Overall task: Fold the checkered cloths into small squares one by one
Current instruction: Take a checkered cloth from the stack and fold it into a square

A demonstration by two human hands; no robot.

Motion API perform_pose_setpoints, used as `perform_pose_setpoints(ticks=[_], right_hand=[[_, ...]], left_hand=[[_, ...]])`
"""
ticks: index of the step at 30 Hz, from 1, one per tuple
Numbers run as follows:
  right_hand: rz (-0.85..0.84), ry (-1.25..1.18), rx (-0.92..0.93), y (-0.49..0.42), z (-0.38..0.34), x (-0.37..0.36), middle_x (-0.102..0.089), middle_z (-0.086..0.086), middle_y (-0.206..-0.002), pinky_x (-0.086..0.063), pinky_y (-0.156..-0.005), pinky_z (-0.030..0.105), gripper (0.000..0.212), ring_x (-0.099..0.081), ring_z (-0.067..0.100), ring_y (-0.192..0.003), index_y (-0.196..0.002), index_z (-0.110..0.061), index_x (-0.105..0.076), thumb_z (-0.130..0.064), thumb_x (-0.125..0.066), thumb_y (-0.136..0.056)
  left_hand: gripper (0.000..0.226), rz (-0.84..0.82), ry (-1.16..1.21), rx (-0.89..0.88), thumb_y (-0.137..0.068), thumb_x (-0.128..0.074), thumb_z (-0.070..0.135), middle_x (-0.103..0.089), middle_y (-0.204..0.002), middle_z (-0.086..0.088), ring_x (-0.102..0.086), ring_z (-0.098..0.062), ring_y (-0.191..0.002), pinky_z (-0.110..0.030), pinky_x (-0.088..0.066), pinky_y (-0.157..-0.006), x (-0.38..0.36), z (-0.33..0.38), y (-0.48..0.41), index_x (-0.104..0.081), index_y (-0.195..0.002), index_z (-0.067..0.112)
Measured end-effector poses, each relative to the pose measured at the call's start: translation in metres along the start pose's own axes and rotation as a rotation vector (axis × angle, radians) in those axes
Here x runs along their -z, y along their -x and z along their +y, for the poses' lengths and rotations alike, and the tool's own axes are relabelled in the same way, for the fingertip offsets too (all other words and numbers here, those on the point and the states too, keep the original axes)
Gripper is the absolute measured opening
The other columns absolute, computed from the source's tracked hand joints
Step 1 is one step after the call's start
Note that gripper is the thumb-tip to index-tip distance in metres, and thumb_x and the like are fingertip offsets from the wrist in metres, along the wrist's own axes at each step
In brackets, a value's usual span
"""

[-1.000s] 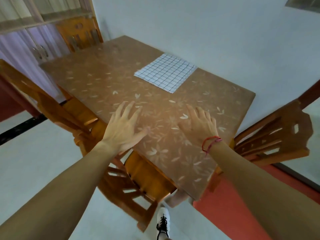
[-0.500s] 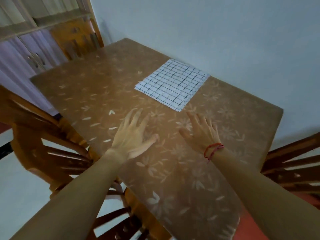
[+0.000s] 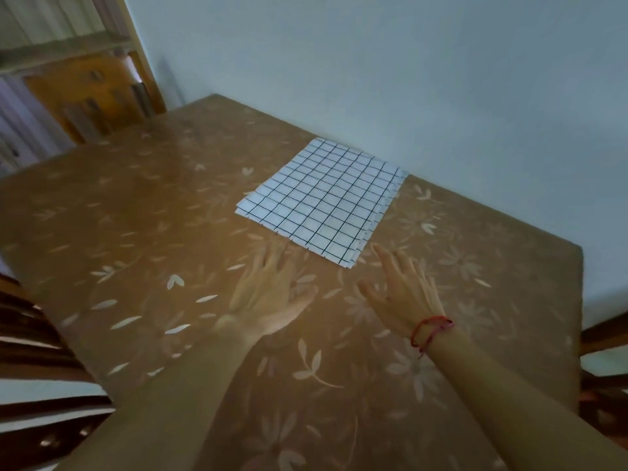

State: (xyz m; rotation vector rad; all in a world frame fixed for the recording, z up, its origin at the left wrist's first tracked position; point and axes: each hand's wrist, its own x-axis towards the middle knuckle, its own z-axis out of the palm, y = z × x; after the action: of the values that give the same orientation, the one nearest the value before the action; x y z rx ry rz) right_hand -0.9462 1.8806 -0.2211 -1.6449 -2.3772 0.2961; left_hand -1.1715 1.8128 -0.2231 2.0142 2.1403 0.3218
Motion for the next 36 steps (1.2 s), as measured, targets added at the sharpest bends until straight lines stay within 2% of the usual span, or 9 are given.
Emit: perform_pose_setpoints(ticks=[3,7,12,18,23,25,27,31,36], right_hand=[[-0.041,-0.013,-0.014,-0.023,0.011,-0.025,-0.038,0.003,-0.144,-0.034,-0.106,0.044,0.067,-0.038,0.025,-0.13,-0.145,-0.034,-0.025,-0.061,-0.039,-0.085],[-0.054,-0.026,0.012,-0.052,0.025,-0.054,-0.036,0.002,-0.146,-0.033,-0.108,0.043,0.067,-0.034,0.023,-0.135,-0.145,-0.032,-0.026,-0.06,-0.039,-0.085],[-0.044,-0.035,0.054,-0.083,0.03,-0.085,-0.039,0.004,-0.143,-0.034,-0.108,0.045,0.063,-0.036,0.026,-0.132,-0.145,-0.027,-0.028,-0.051,-0.042,-0.089],[-0.065,-0.011,0.091,-0.102,0.035,-0.126,-0.029,0.009,-0.154,-0.022,-0.115,0.045,0.063,-0.021,0.025,-0.143,-0.149,-0.025,-0.025,-0.051,-0.039,-0.093],[-0.096,0.026,0.118,-0.117,0.039,-0.145,-0.02,0.009,-0.158,-0.015,-0.119,0.043,0.064,-0.009,0.024,-0.147,-0.152,-0.023,-0.018,-0.048,-0.037,-0.096],[-0.108,0.06,0.138,-0.121,0.04,-0.145,-0.022,0.009,-0.158,-0.013,-0.12,0.042,0.064,-0.01,0.025,-0.147,-0.152,-0.021,-0.018,-0.047,-0.037,-0.097],[-0.098,0.098,0.167,-0.123,0.039,-0.146,-0.031,0.009,-0.153,-0.015,-0.119,0.042,0.063,-0.016,0.025,-0.145,-0.151,-0.02,-0.023,-0.047,-0.037,-0.096],[-0.099,0.12,0.173,-0.113,0.036,-0.145,-0.039,0.008,-0.146,-0.022,-0.116,0.042,0.061,-0.024,0.025,-0.141,-0.147,-0.023,-0.03,-0.049,-0.041,-0.093],[-0.058,0.117,0.184,-0.099,0.035,-0.141,-0.05,0.005,-0.135,-0.028,-0.11,0.041,0.056,-0.035,0.026,-0.133,-0.142,-0.022,-0.039,-0.047,-0.044,-0.091]], left_hand=[[0.075,-0.029,-0.006,0.033,-0.09,-0.033,0.066,-0.009,-0.163,-0.003,-0.003,-0.027,-0.149,-0.049,-0.021,-0.119,-0.028,-0.012,-0.035,-0.021,-0.152,0.025],[0.071,-0.056,0.012,0.065,-0.098,-0.036,0.057,-0.002,-0.164,-0.002,0.003,-0.026,-0.151,-0.045,-0.015,-0.119,-0.062,-0.021,-0.071,-0.014,-0.156,0.022],[0.065,-0.042,0.033,0.115,-0.1,-0.033,0.052,-0.005,-0.164,-0.002,0.003,-0.022,-0.151,-0.044,-0.012,-0.12,-0.095,-0.023,-0.109,-0.016,-0.155,0.023],[0.061,0.049,0.023,0.091,-0.101,-0.035,0.047,-0.015,-0.163,-0.004,-0.004,-0.022,-0.151,-0.045,-0.011,-0.121,-0.131,-0.018,-0.145,-0.021,-0.154,0.021],[0.055,0.049,0.009,0.084,-0.1,-0.035,0.041,-0.017,-0.162,-0.006,-0.008,-0.024,-0.15,-0.046,-0.014,-0.12,-0.149,-0.026,-0.158,-0.026,-0.152,0.023],[0.048,0.052,-0.001,0.069,-0.1,-0.034,0.037,-0.026,-0.159,-0.005,-0.014,-0.024,-0.149,-0.045,-0.017,-0.118,-0.152,-0.031,-0.155,-0.035,-0.147,0.026],[0.041,0.071,-0.011,0.051,-0.101,-0.036,0.036,-0.034,-0.155,-0.003,-0.022,-0.022,-0.146,-0.043,-0.019,-0.116,-0.152,-0.033,-0.149,-0.045,-0.141,0.027],[0.03,0.2,-0.074,-0.001,-0.1,-0.042,0.034,-0.061,-0.122,0.004,-0.049,-0.016,-0.122,-0.038,-0.028,-0.106,-0.147,-0.032,-0.14,-0.067,-0.114,0.024],[0.027,0.219,-0.129,-0.043,-0.098,-0.05,0.031,-0.069,-0.106,0.004,-0.056,-0.021,-0.106,-0.037,-0.035,-0.099,-0.144,-0.029,-0.133,-0.075,-0.097,0.022]])
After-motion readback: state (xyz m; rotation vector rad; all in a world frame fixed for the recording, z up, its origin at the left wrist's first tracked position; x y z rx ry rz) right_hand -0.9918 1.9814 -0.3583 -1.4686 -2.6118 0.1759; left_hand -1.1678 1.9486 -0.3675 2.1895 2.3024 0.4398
